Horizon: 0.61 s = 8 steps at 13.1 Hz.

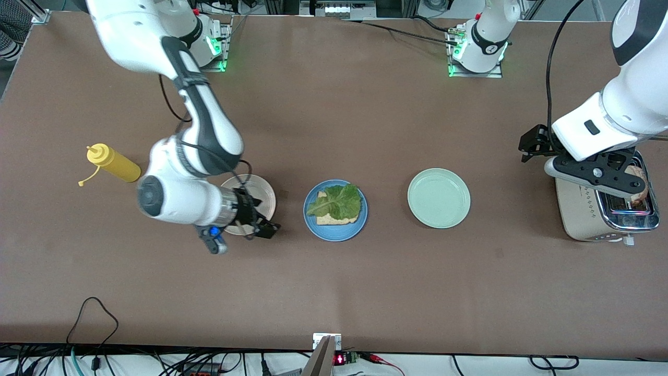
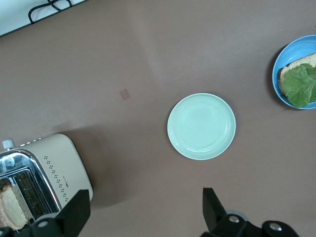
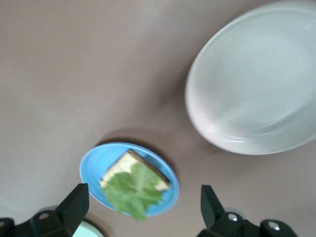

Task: Make sandwich in blue plate with both arms
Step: 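Move the right gripper back to the yellow mustard bottle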

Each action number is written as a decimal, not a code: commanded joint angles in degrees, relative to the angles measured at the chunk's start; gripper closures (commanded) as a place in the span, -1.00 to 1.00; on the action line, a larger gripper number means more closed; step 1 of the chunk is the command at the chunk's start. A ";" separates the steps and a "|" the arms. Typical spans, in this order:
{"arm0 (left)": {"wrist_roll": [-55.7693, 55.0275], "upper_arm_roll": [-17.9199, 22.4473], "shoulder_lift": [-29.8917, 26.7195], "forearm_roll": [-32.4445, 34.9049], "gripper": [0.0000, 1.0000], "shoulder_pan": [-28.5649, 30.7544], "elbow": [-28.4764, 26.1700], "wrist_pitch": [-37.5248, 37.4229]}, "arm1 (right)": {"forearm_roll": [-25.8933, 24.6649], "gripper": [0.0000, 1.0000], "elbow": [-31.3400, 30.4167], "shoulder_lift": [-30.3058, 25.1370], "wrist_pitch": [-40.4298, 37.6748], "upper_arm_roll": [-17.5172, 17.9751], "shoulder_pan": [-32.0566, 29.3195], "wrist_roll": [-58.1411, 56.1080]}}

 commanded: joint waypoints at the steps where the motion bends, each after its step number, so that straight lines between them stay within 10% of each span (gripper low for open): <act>1: -0.45 -0.02 -0.46 0.50 -1.00 -0.04 0.01 -0.70 | -3.08 -1.00 -1.32 -5.11 -9.27 0.55 -4.38 -9.11; 8: -0.36 -0.02 -0.46 0.42 -1.00 -0.04 0.01 -0.79 | -10.98 -1.00 -15.88 -21.97 -19.67 0.38 -12.91 -31.69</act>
